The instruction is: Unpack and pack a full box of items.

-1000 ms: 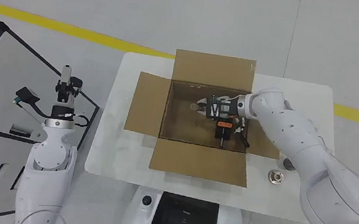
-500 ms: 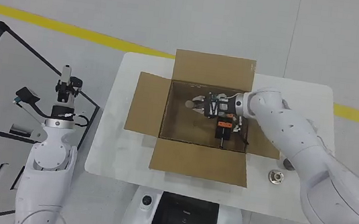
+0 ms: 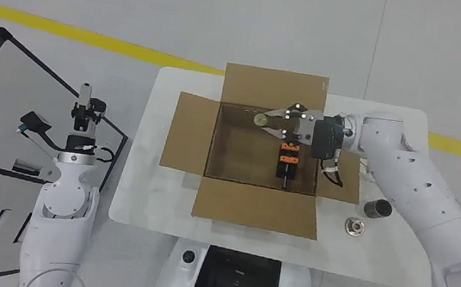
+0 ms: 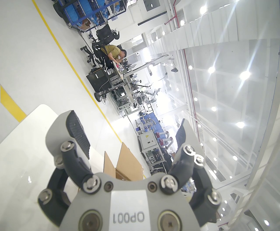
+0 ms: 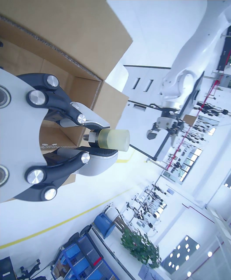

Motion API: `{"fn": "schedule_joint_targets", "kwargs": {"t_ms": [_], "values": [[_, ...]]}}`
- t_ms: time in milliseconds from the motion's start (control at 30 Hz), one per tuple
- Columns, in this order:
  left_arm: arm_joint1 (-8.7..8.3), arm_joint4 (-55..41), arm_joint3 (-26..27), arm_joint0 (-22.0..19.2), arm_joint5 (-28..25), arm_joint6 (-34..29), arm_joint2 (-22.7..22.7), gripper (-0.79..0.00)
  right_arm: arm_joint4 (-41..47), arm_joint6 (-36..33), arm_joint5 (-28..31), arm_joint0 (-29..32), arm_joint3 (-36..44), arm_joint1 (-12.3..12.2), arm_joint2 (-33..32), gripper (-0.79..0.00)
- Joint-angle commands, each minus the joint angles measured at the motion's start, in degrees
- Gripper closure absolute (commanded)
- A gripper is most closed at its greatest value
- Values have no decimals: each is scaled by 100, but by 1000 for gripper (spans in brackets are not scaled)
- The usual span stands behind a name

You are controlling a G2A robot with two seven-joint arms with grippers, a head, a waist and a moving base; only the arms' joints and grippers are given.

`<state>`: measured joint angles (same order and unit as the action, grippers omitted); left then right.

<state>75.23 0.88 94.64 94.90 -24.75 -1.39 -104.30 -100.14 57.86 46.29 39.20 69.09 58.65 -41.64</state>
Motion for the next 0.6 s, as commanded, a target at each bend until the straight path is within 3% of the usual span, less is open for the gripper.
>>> {"fn": "schedule_joint_targets", "kwargs": {"t_ms": [0, 433, 567], "values": [[0, 0, 0, 0, 0, 0, 0, -785, 51, -44, 4, 113, 101, -85, -197, 0], [0, 0, 0, 0, 0, 0, 0, -785, 67, -67, -16, 126, 119, -85, -203, 0], [0, 0, 0, 0, 0, 0, 0, -785, 331, -81, -147, 438, 487, -313, -913, 0]]}}
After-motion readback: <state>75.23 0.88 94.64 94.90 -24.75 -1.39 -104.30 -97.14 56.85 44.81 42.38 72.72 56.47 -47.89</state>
